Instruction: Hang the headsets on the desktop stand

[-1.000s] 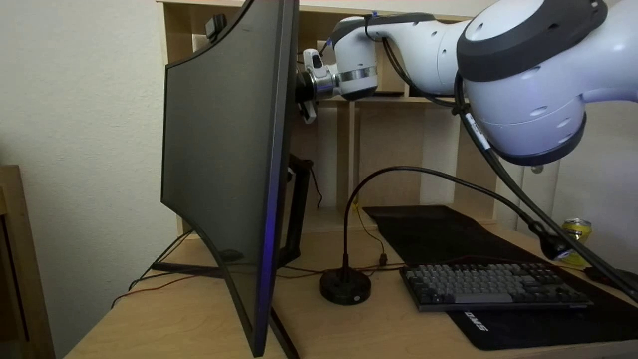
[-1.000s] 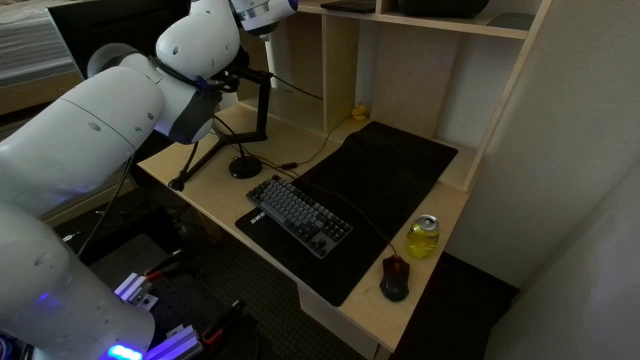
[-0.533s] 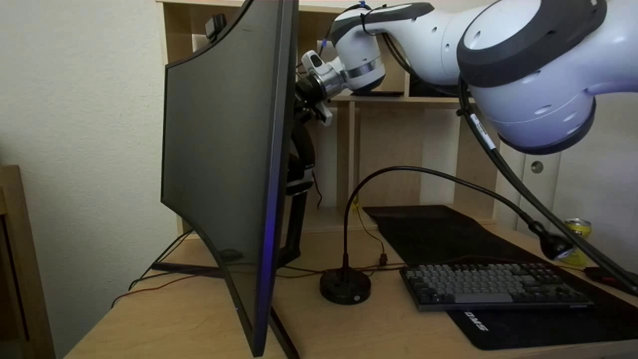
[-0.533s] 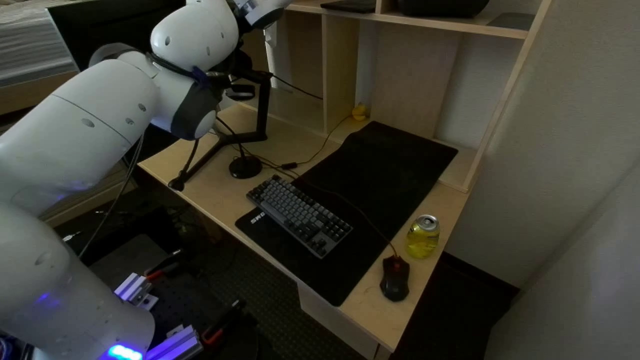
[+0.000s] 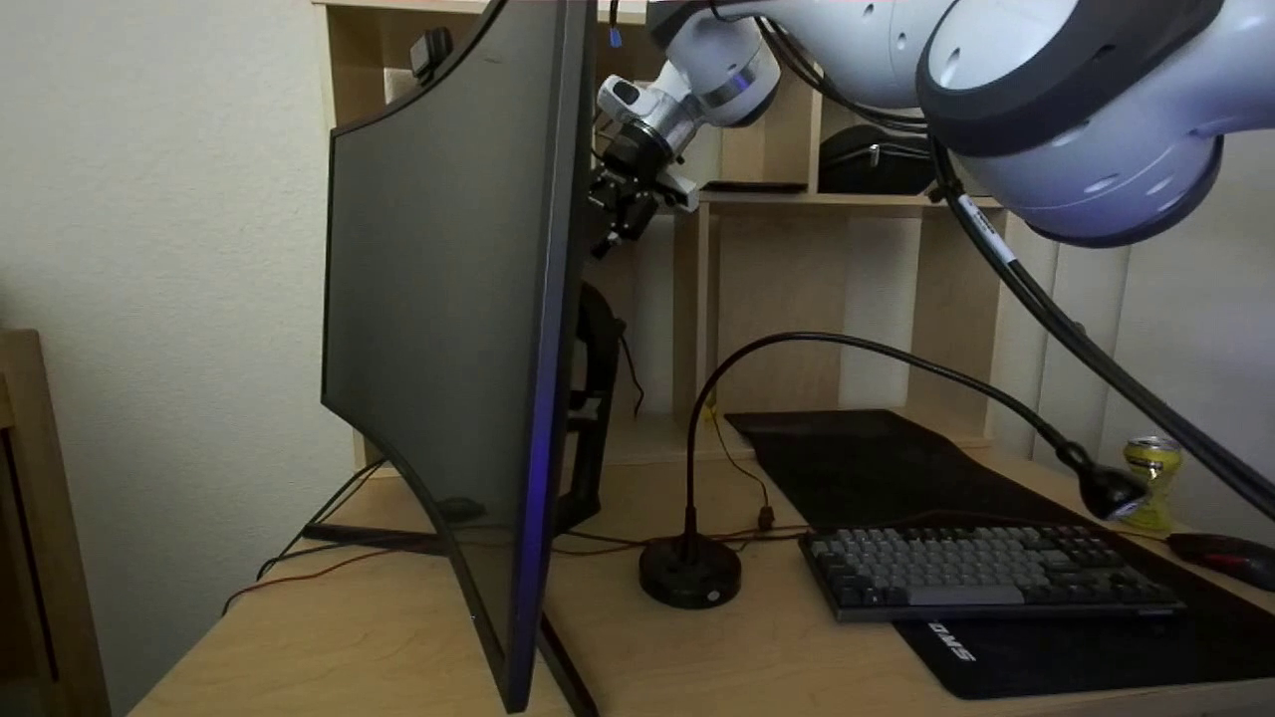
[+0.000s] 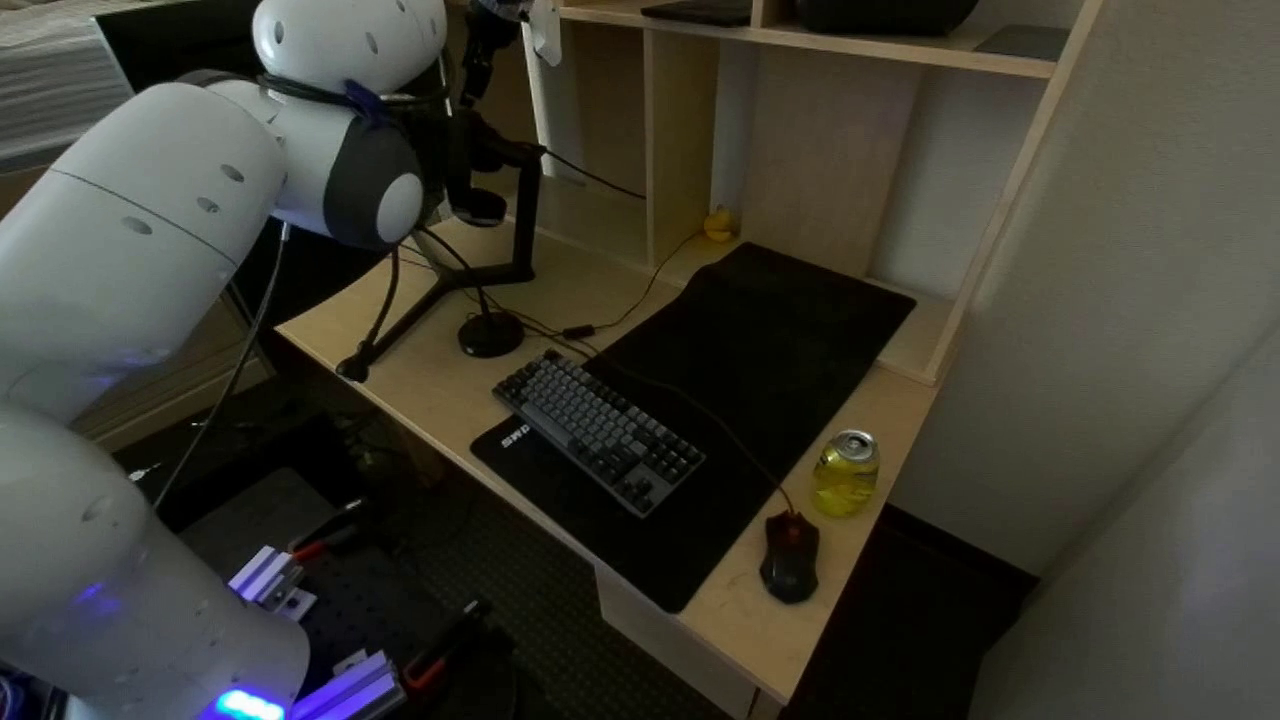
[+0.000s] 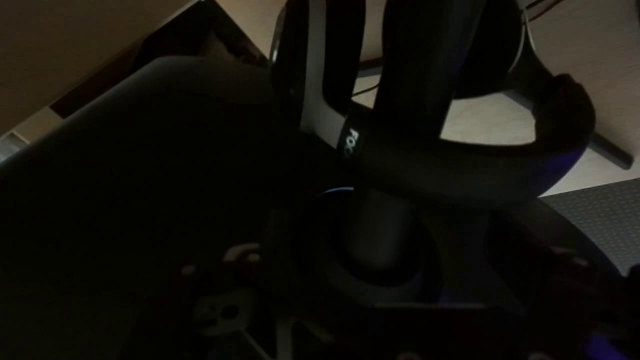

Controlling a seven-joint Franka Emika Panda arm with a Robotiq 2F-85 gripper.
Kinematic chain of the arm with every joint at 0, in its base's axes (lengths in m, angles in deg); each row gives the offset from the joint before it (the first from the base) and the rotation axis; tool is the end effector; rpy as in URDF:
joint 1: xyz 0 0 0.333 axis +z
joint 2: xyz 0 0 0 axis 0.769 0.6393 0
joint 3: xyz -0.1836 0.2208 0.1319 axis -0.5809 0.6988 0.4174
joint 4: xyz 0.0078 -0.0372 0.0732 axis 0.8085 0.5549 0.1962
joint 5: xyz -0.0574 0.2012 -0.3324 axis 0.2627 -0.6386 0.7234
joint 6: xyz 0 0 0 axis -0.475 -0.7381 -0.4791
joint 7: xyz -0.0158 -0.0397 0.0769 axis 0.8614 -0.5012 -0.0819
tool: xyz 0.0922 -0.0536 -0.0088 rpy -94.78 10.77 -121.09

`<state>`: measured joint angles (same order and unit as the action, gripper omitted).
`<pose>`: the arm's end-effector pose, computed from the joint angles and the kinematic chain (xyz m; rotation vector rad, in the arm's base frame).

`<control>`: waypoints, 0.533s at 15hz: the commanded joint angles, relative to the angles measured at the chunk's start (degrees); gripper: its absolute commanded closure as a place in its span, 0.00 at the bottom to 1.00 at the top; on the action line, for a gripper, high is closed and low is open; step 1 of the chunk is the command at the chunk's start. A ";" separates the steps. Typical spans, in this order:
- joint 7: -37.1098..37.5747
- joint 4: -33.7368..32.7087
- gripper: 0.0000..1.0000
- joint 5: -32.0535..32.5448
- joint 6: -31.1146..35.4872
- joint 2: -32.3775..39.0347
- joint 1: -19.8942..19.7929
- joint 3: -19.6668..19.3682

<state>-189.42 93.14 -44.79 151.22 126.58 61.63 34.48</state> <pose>0.7316 0.2786 0.4898 -0.9454 -2.5576 -0.8430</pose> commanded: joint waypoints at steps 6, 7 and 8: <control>4.43 0.62 0.00 3.54 -1.41 -2.32 2.20 -4.98; 4.48 0.63 0.00 3.59 -1.40 -2.34 2.27 -5.11; 4.48 0.63 0.00 3.61 -1.40 -2.34 2.27 -5.17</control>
